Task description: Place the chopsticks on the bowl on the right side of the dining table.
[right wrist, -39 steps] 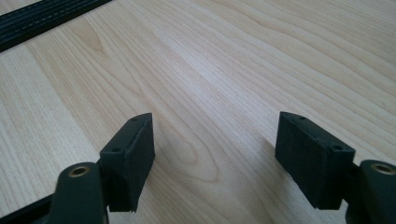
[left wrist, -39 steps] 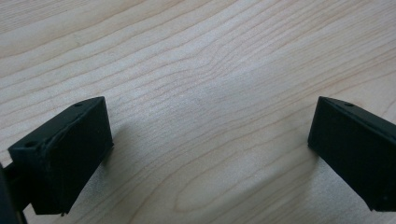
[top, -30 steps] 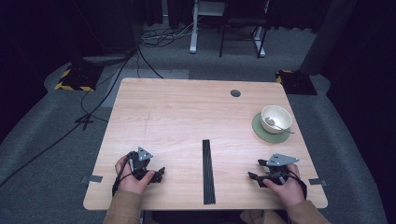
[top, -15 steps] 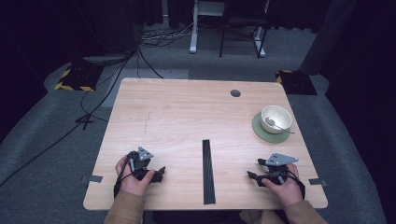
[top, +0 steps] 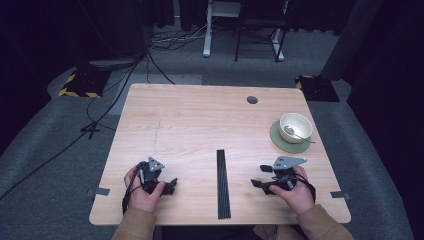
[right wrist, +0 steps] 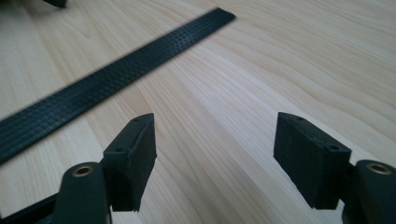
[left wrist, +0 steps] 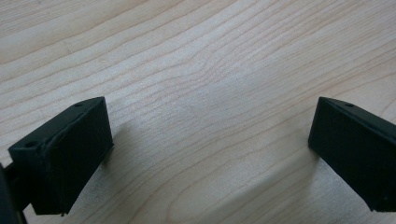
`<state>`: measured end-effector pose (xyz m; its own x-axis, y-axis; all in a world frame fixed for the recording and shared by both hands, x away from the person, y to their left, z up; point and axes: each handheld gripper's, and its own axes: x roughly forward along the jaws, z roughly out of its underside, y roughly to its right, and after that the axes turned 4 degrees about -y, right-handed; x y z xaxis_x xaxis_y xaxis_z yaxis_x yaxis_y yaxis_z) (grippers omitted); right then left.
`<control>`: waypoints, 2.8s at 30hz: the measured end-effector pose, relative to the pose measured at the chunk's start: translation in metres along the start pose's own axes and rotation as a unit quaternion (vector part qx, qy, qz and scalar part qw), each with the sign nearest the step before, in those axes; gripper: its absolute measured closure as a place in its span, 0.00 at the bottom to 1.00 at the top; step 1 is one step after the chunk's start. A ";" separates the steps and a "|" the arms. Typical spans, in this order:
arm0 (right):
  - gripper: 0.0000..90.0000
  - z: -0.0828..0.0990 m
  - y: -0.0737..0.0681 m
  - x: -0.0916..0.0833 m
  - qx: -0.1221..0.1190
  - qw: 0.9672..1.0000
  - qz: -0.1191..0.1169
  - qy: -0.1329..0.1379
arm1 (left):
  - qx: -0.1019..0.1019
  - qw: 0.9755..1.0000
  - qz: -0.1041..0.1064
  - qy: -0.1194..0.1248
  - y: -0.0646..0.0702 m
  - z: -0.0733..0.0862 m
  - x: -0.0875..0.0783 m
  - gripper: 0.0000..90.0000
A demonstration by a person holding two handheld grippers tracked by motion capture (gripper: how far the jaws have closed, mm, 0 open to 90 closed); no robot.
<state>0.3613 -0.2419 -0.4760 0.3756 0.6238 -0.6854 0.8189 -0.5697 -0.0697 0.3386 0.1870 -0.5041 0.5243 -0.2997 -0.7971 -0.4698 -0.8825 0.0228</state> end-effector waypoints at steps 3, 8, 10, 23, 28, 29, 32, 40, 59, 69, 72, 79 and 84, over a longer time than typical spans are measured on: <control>0.34 -0.013 -0.004 0.011 -0.009 1.000 -0.019 -0.002 | 0.001 1.000 0.001 -0.001 0.000 0.000 0.000 0.00; 0.34 -0.024 -0.011 0.027 -0.017 0.999 -0.032 0.001 | 0.001 1.000 0.002 0.000 0.000 0.000 0.000 0.00; 0.33 -0.027 -0.015 0.034 -0.021 0.999 -0.040 0.003 | 0.001 1.000 0.002 -0.001 0.000 0.000 0.000 0.00; 0.32 -0.031 -0.037 0.063 -0.031 0.998 -0.046 -0.014 | 0.001 1.000 0.002 -0.001 0.000 0.000 0.000 0.00; 0.32 -0.029 -0.040 0.067 -0.033 0.998 -0.043 -0.019 | 0.001 1.000 0.001 -0.001 0.000 0.000 0.000 0.00; 0.32 -0.029 -0.040 0.067 -0.033 0.998 -0.043 -0.019 | 0.001 1.000 0.001 -0.001 0.000 0.000 0.000 0.00; 0.32 -0.029 -0.041 0.067 -0.029 0.999 -0.038 -0.018 | 0.001 1.000 0.001 0.000 0.000 0.000 0.000 0.00; 0.32 -0.028 -0.040 0.067 -0.026 0.999 -0.033 -0.021 | 0.001 1.000 0.001 -0.001 0.000 0.000 0.000 0.00; 0.32 -0.026 -0.043 0.068 -0.033 0.999 -0.033 -0.015 | 0.001 1.000 0.001 -0.001 0.000 0.000 0.000 0.00; 0.32 -0.023 -0.039 0.064 -0.030 0.999 -0.020 -0.022 | 0.001 1.000 0.001 -0.001 0.000 0.000 0.000 0.00; 0.33 -0.021 -0.035 0.061 -0.024 0.999 -0.017 -0.022 | 0.001 1.000 0.001 0.000 0.000 0.000 0.000 0.00; 0.35 -0.014 -0.023 0.052 -0.018 1.000 0.000 -0.024 | 0.001 1.000 0.001 -0.001 0.000 0.000 0.000 0.00; 0.39 -0.009 -0.012 0.044 -0.008 0.999 0.011 -0.029 | 0.001 1.000 0.001 0.000 0.000 0.000 0.000 0.00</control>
<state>0.3721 -0.2031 -0.4984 0.3685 0.5791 -0.7272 0.8175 -0.5743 -0.0430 0.3385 0.1872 -0.5040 0.5229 -0.3009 -0.7975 -0.4720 -0.8813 0.0231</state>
